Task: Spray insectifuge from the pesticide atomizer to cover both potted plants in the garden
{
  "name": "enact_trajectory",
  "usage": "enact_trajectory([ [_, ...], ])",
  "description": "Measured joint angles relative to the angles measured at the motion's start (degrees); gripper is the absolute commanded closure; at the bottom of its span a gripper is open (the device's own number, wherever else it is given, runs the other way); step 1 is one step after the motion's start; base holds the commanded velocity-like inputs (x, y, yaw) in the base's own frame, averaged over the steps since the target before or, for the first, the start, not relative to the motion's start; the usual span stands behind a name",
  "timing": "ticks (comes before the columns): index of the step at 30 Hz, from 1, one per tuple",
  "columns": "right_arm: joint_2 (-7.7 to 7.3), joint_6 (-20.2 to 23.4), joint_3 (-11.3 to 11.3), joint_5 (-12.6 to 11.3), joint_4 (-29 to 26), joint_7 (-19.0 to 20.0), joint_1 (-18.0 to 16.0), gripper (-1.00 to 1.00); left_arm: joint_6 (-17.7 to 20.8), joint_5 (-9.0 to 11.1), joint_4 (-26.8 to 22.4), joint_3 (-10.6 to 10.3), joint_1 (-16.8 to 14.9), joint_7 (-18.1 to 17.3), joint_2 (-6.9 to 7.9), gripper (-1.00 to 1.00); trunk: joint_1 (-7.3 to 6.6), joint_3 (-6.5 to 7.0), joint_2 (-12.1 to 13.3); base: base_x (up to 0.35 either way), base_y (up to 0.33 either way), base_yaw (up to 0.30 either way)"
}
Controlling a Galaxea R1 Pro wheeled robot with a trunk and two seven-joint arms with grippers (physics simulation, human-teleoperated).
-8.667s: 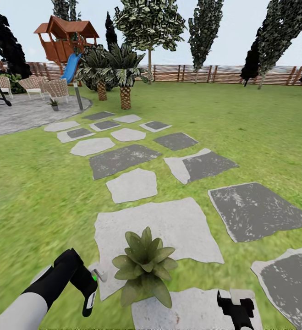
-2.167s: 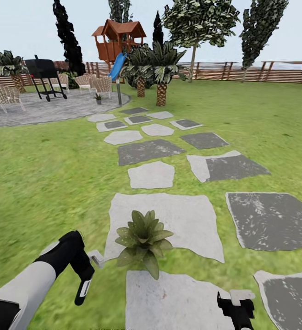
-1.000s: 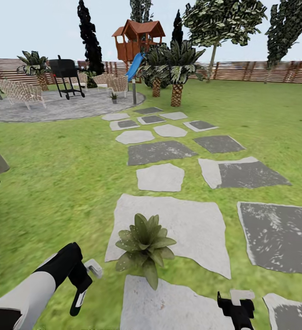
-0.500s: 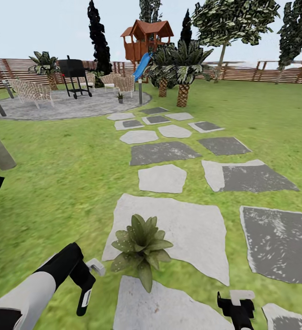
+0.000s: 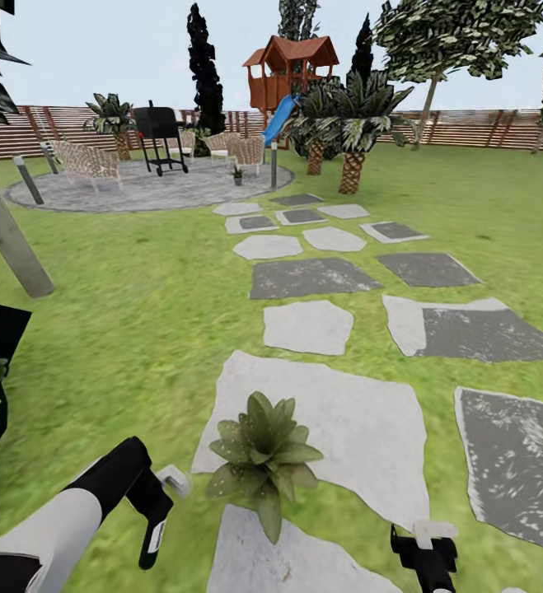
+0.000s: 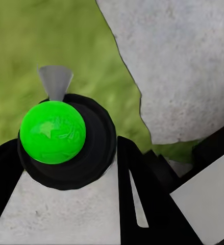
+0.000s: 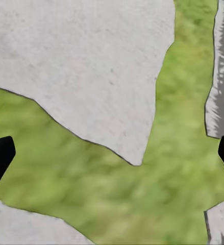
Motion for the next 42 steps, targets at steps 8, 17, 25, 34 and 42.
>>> enact_trajectory([
  [8, 0.01, -0.01, 0.00, 0.00, 0.02, -0.05, -0.01, -1.00, 0.00, 0.03, -0.38, 0.01, 0.02, 0.00, -0.06, 1.00, 0.04, 0.00, 0.00, 0.013, -0.232, 0.080],
  [17, 0.01, 0.01, -0.01, 0.00, 0.01, 0.01, -0.01, -1.00, 0.06, -0.15, 0.27, 0.04, 0.09, 1.71, 0.21, 1.00, 0.03, 0.00, 0.00, -0.064, -0.127, 0.250],
  [25, 0.00, 0.01, -0.01, 0.00, 0.00, 0.02, 0.00, -1.00, 1.01, 0.33, -0.19, 0.08, 1.23, 2.96, -1.32, 1.00, 0.03, 0.00, 0.00, 0.000, -0.001, 0.020],
  [34, 0.00, 0.01, 0.00, 0.00, 0.00, 0.02, 0.00, -1.00, 2.75, -0.37, 0.20, 0.51, 2.02, 2.99, -1.94, 1.00, 0.03, -0.01, 0.00, 0.000, 0.000, 0.000],
  [42, 0.00, 0.01, 0.00, 0.00, 0.00, 0.02, 0.00, -1.00, 2.50, -0.09, 0.32, 3.83, 3.40, 7.09, -0.84, 1.00, 0.03, 0.00, 0.00, 0.000, 0.000, 0.000],
])
